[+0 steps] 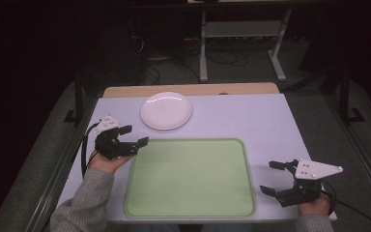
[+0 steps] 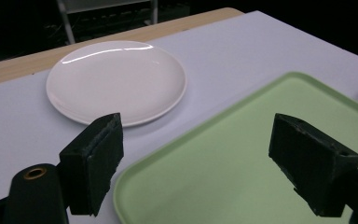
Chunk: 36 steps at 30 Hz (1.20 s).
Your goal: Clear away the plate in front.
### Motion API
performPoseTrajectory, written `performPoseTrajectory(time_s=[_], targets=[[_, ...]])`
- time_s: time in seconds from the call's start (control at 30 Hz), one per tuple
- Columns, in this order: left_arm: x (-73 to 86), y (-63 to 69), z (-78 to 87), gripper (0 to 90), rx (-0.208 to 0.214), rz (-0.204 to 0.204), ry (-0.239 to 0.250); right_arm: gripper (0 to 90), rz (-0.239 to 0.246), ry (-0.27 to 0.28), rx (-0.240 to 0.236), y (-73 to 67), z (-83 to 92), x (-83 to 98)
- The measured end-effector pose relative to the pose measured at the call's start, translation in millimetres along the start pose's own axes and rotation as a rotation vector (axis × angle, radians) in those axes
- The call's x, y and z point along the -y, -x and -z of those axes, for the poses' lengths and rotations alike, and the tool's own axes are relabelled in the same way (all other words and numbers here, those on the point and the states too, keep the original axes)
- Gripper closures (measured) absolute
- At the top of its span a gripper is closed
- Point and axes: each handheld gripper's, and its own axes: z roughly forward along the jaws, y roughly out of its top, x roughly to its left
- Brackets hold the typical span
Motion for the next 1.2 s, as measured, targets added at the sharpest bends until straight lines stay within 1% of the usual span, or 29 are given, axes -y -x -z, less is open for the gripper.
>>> performPoseTrajectory(time_s=[0.03,0.1,0.13,0.23,0.27,0.3,0.37,0.4,0.43,0.47,0.5,0.53,0.57,0.63,0.67,0.7,0.73,0.83,0.87,0.9,0.93,0.97,1.0,1.03,1.07,1.1,1.13,1.17,1.2], targets=[[0.0,0.0,0.0,17.8,0.000,0.000,0.000,13.2,0.001,0.002,0.000,0.4,0.2,0.0],[-4.3,-1.9,-4.6,17.8,-0.002,0.020,0.003,13.2,0.000,0.002,-0.001,0.5,0.3,0.0],[-9.7,-3.9,-9.2,18.2,-0.004,0.037,0.001,13.2,0.000,0.001,-0.003,0.3,0.3,0.0],[-15.3,-5.8,-14.1,19.5,-0.010,0.048,0.003,13.2,0.001,0.003,-0.006,0.1,0.2,-0.3],[-20.4,-8.9,-19.4,21.2,-0.006,0.069,-0.004,13.2,0.001,0.005,-0.007,0.2,0.2,-0.3],[-22.2,-10.6,-23.0,23.8,0.005,0.080,-0.012,13.2,0.001,0.006,-0.007,0.4,0.2,-0.3],[-25.4,-13.5,-30.9,25.9,-0.016,0.087,-0.039,13.2,0.000,0.003,-0.007,0.9,0.0,-0.1],[-25.4,-13.5,-30.9,25.8,-0.016,0.087,-0.039,13.2,0.000,0.003,-0.007,0.9,0.0,-0.1],[-27.2,-18.4,-38.3,25.9,-0.025,0.109,-0.047,13.2,0.001,0.003,-0.009,1.1,0.0,0.0],[-27.2,-18.4,-38.3,26.1,-0.025,0.109,-0.047,13.2,0.000,0.005,-0.010,1.0,0.1,-0.1],[-28.8,-24.2,-45.9,26.1,-0.033,0.152,-0.062,13.2,0.000,0.006,-0.011,0.9,0.1,-0.1],[-28.8,-24.2,-45.9,26.1,-0.033,0.152,-0.062,13.2,0.000,0.006,-0.011,0.9,0.1,-0.1],[-29.3,-30.3,-53.2,26.1,-0.037,0.198,-0.062,13.2,0.002,0.008,-0.014,0.9,0.2,-0.2],[-29.1,-35.4,-60.0,26.1,-0.046,0.233,-0.070,13.2,0.002,0.008,-0.017,1.1,0.2,-0.2],[-29.1,-35.4,-60.0,25.9,-0.046,0.233,-0.070,13.2,0.002,0.008,-0.017,1.1,0.2,-0.2],[-28.4,-38.0,-63.2,25.9,-0.050,0.260,-0.065,13.2,0.002,0.008,-0.019,1.2,0.1,-0.1],[-26.3,-44.4,-69.0,25.3,-0.050,0.321,-0.055,13.2,0.002,0.007,-0.022,1.5,-0.2,-0.1],[-21.6,-53.4,-77.5,25.4,-0.053,0.392,-0.065,13.2,0.004,0.007,-0.024,1.5,-0.6,-0.2],[-21.6,-53.4,-77.5,25.4,-0.053,0.392,-0.065,13.2,0.004,0.007,-0.024,1.5,-0.6,-0.2],[-20.0,-56.1,-80.2,25.4,-0.055,0.415,-0.069,13.2,0.006,0.007,-0.025,1.6,-0.7,-0.2],[-16.9,-61.7,-85.0,25.9,-0.054,0.465,-0.076,13.2,0.003,0.009,-0.026,1.6,-0.8,-0.2],[-16.9,-61.7,-85.0,26.5,-0.054,0.465,-0.076,13.2,0.002,0.009,-0.026,1.7,-0.8,-0.2],[-15.4,-64.7,-86.7,29.2,-0.057,0.497,-0.075,13.2,0.000,0.008,-0.027,1.8,-1.0,-0.3],[-14.0,-67.3,-88.1,29.2,-0.069,0.534,-0.071,13.2,0.000,0.008,-0.027,1.8,-1.0,-0.3],[-12.4,-70.0,-89.7,32.1,-0.082,0.564,-0.071,13.2,-0.001,0.007,-0.028,1.9,-1.1,-0.2],[-8.7,-74.7,-93.7,33.5,-0.091,0.643,-0.066,13.2,-0.001,0.008,-0.027,1.9,-1.1,-0.2],[-6.8,-76.4,-95.7,34.4,-0.093,0.676,-0.065,13.2,0.000,0.009,-0.027,2.1,-1.1,-0.3],[-6.8,-76.4,-95.7,35.4,-0.093,0.676,-0.065,13.2,0.000,0.009,-0.027,2.1,-1.1,-0.3],[-3.5,-78.8,-99.5,37.1,-0.117,0.719,-0.075,13.2,0.000,0.011,-0.027,2.1,-0.7,-0.3]])
